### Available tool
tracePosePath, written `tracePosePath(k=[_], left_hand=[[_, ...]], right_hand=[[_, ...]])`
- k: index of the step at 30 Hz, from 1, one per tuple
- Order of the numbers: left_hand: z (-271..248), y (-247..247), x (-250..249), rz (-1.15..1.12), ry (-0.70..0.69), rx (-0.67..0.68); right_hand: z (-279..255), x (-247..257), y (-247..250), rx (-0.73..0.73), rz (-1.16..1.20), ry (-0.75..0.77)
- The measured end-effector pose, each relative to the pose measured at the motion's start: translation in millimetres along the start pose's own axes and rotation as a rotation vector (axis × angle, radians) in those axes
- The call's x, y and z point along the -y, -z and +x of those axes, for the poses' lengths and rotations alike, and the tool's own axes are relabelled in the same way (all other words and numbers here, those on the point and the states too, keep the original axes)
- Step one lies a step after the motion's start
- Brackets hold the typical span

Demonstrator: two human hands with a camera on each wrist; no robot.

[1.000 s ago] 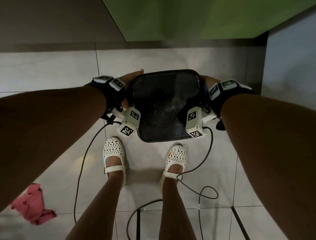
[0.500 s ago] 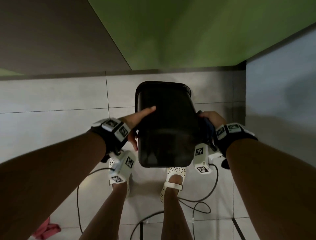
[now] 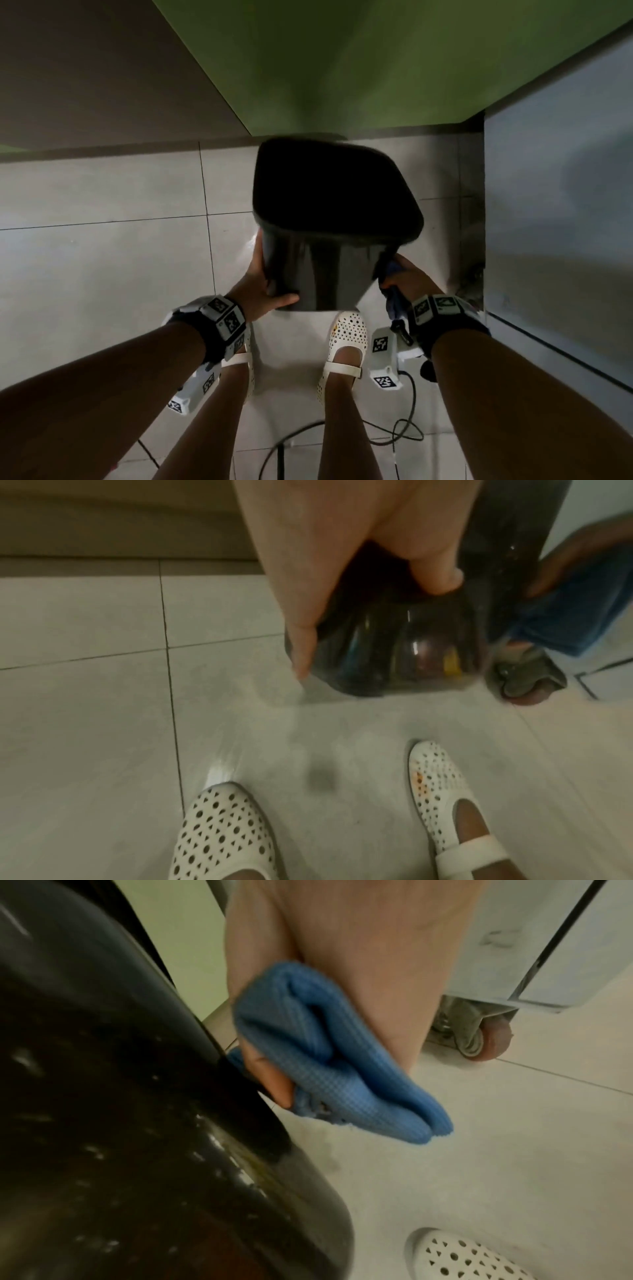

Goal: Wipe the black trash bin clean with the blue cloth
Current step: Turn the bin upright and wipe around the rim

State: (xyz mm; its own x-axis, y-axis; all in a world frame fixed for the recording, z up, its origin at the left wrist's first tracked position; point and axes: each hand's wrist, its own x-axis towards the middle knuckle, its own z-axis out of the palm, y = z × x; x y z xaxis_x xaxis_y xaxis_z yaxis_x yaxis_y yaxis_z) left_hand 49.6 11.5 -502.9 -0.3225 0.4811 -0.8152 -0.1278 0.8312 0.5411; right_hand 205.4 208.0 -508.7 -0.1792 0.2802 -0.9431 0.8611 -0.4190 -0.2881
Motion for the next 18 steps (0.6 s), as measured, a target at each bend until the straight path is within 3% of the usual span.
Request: tracePosePath(k=[3, 9, 12, 14, 18], left_hand=[[10, -10, 24, 0.102, 0.023, -0.105], [30, -21, 50, 0.274, 0.19, -0.081], [30, -24, 48, 0.113, 0.369, -0.128], [27, -25, 53, 0.067, 0.413, -0.145], [4, -19, 39, -0.368, 0.493, -0.274]], right_hand=[[9, -5, -7, -0.085, 0.006, -0.068], [33, -20, -14, -0.114, 0.094, -0.107], [43, -31, -12, -0.103, 0.074, -0.08], [42, -32, -15, -0.076, 0.068, -0.09], [35, -31, -26, -0.015, 0.087, -0.074]])
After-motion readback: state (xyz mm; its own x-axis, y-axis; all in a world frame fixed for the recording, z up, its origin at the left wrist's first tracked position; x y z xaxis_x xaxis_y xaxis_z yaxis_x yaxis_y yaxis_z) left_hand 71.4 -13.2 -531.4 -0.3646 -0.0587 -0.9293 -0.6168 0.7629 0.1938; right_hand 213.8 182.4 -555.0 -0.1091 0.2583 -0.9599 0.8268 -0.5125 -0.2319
